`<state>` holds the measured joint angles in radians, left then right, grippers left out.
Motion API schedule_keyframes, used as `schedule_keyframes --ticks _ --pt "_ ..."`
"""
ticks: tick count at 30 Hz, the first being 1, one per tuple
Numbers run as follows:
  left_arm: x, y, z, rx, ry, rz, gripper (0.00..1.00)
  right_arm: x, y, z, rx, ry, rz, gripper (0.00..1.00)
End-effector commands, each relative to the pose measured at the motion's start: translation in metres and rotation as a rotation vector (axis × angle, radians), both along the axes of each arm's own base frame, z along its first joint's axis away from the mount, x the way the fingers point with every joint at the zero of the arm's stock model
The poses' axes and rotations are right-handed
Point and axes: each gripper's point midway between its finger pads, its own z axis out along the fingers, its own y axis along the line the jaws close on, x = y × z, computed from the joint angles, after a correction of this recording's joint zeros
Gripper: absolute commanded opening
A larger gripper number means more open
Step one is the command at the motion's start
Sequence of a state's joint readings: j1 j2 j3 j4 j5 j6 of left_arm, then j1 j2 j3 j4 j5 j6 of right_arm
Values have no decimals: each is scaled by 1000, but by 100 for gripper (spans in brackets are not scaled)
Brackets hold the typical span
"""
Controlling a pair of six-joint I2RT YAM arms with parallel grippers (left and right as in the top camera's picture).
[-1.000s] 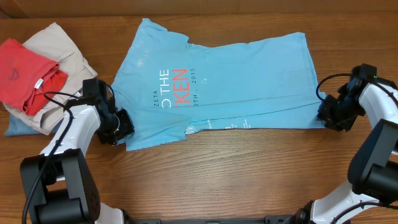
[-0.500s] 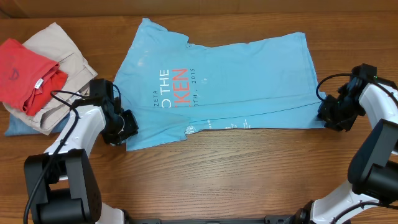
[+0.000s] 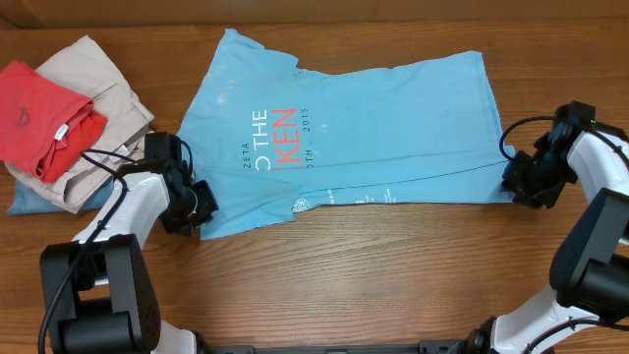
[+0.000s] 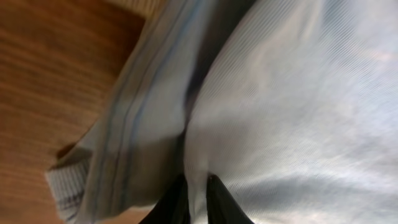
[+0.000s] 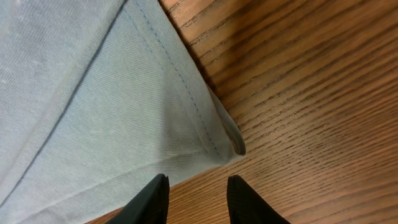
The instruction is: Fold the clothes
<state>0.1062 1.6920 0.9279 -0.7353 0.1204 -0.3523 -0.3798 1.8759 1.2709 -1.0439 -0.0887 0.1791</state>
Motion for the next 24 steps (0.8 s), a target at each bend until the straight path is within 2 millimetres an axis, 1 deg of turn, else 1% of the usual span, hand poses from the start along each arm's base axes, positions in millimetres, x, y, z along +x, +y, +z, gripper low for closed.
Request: schedule_keyframes --ticks 1,6,9,11,15,18,20,22,24 --pt "5 -15 0 -86 -21 -1 13 -2 -2 -1 -8 8 2 34" --pt "18 -32 15 -189 -70 -55 5 -2 -2 -1 -8 8 2 34" --pt "28 -42 31 -250 -111 -97 4 -2 -2 -1 -9 6 2 34" --pt "37 -43 40 -252 -144 -113 4 -1 -2 -1 -10 3 2 34" --pt "59 -38 62 -233 -225 -124 4 0 -2 -1 -11 0 2 34" --pt "78 -31 75 -218 -293 -112 4 1 -3 -1 -12 -3 2 34" --pt "88 -23 77 -194 -327 -68 4 1 -3 -1 -14 -6 2 34" --pt "94 -14 77 -157 -341 -33 4 2 -3 -1 -15 -10 2 34" --pt "98 -12 78 -145 -360 -31 4 3 -4 -1 -16 -13 2 34"
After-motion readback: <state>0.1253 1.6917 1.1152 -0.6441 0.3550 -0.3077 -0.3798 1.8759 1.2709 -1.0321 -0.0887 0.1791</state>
